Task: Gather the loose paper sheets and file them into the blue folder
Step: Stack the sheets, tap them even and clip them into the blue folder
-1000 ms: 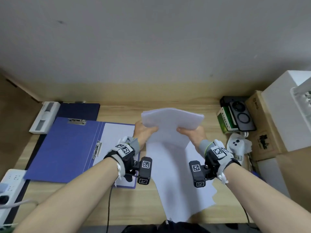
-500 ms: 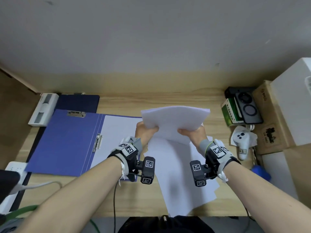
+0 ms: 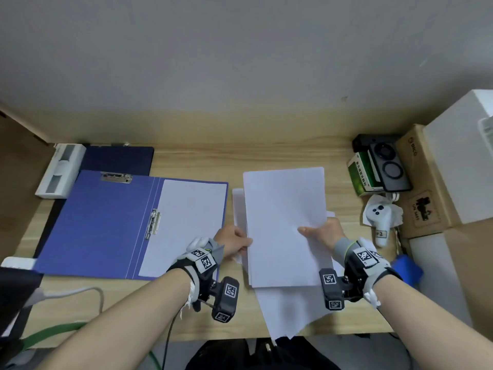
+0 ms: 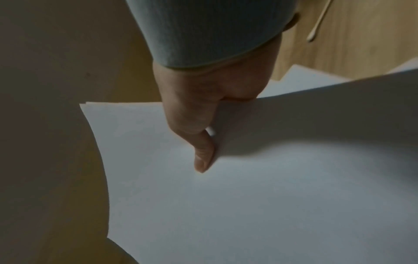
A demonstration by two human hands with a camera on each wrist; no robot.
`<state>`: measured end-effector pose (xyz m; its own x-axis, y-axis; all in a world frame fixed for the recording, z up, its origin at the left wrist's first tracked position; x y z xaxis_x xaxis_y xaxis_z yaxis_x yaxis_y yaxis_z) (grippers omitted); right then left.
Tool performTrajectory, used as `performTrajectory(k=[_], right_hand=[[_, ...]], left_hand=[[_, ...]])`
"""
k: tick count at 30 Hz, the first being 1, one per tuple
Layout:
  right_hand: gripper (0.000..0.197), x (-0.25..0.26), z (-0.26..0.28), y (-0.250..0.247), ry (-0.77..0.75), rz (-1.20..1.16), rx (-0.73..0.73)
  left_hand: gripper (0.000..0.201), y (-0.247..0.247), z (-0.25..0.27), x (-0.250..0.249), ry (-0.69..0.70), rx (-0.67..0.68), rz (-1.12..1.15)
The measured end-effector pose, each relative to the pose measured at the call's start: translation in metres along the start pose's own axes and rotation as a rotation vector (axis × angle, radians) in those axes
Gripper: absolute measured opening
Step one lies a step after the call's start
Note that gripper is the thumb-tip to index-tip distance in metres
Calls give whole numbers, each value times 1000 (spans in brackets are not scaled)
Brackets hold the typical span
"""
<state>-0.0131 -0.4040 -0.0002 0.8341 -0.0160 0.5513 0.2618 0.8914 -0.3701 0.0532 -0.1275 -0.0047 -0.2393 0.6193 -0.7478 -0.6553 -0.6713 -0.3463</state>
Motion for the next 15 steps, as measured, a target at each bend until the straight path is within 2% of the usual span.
performTrajectory(k=[4,8,11,13,15], right_hand=[[41,-44,-2,-7,120,141,15],[52,-56,1,-2,142,113,50],[40,-46,5,15,97,48,115],[36,-37,10,28,63,45,131],[34,-33,9,34,2,60,96]], left_hand=[[34,13,19,42,-198,106,27],[50,29,23,41,-134,136,385],[43,41,21,31,-100,177,650],[40,40,18,28,-72,113,707],[38,32,16,30,-99,-28,652]])
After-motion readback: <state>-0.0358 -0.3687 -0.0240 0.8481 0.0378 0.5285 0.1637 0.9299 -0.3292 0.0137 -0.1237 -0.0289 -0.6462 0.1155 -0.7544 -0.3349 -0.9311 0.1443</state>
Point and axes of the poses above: each hand's wrist, its own z-axis away from the middle knuckle, its own y-axis out of the palm, x = y × z, the point moved 4 cm from there along -z, towards the middle knuckle, and after that the axes turned 12 degrees about y, right-handed, at the moved point
